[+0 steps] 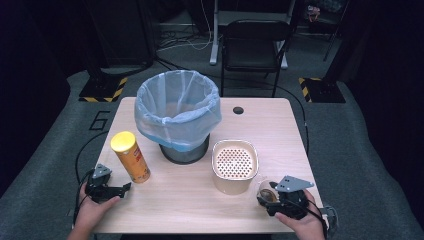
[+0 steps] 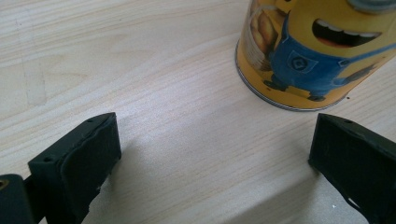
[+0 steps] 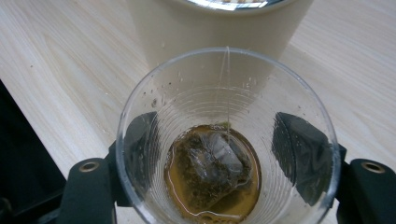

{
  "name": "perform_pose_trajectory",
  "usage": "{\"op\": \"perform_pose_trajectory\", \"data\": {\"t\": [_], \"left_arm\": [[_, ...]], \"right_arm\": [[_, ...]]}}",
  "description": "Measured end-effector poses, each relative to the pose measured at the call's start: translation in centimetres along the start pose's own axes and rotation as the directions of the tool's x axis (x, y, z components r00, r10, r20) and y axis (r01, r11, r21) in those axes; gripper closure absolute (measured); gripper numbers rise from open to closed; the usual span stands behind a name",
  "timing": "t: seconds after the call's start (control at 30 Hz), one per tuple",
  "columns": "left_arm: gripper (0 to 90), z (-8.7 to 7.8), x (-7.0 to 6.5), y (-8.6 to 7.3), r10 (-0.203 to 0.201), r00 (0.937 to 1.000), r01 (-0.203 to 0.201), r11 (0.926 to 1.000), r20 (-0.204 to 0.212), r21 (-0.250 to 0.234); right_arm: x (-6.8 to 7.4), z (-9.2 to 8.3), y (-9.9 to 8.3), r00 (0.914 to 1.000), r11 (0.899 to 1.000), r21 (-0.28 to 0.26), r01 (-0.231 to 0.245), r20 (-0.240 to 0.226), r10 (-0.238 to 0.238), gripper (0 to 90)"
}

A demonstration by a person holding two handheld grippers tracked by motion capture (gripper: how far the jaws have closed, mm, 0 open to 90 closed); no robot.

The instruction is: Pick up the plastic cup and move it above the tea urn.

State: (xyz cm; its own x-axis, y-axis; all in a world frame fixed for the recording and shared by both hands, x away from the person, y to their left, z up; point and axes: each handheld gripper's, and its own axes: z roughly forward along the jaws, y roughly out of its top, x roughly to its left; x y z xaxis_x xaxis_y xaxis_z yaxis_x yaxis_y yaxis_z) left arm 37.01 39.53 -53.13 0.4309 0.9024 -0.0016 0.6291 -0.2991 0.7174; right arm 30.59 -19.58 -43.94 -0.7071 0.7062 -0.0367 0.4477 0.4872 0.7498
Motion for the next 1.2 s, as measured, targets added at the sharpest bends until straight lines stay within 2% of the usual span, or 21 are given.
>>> {"op": "perform_pose_trajectory", "data": {"t": [0.23,0.33,0.47,0.63,0.67,0.9,0.97,1.2], "left_arm": [[1.9,0.0,0.0,0.0,0.0,1.0,0.0,1.0,0.0,0.0],[1.9,0.0,0.0,0.0,0.0,1.0,0.0,1.0,0.0,0.0],[1.9,0.0,0.0,0.0,0.0,1.0,0.0,1.0,0.0,0.0],[1.9,0.0,0.0,0.0,-0.001,1.0,0.001,1.0,0.0,0.001],[1.9,0.0,0.0,0.0,0.0,1.0,0.0,1.0,0.0,0.0],[1.9,0.0,0.0,0.0,0.0,1.0,0.0,1.0,0.0,0.0],[1.9,0.0,0.0,0.0,-0.001,1.0,0.001,1.0,0.001,0.001],[1.9,0.0,0.0,0.0,0.003,1.0,-0.003,1.0,0.002,0.004]], "right_arm": [[-1.4,-0.7,0.3,0.9999,1.0,-0.019,-0.013,-0.003,0.013,31.7],[-1.6,-0.7,0.4,0.9998,1.0,-0.017,-0.018,-0.002,0.018,31.7],[-2.3,-0.8,0.8,1.0,1.0,-0.012,-0.003,0.006,0.003,31.8],[-3.5,-1.5,2.3,0.9998,1.0,-0.028,0.01,0.02,-0.009,31.9],[-3.9,-1.6,2.6,0.9996,0.999,-0.025,0.022,0.016,-0.021,31.9],[-6.5,-1.7,4.7,0.9993,0.999,-0.053,0.011,0.036,-0.009,32.1],[-7.4,-1.3,5.2,0.9991,0.998,-0.064,0.02,0.039,-0.017,32.1],[-10.1,0.3,6.5,0.9995,0.997,-0.081,0.003,0.032,0.0,32.3]]}}
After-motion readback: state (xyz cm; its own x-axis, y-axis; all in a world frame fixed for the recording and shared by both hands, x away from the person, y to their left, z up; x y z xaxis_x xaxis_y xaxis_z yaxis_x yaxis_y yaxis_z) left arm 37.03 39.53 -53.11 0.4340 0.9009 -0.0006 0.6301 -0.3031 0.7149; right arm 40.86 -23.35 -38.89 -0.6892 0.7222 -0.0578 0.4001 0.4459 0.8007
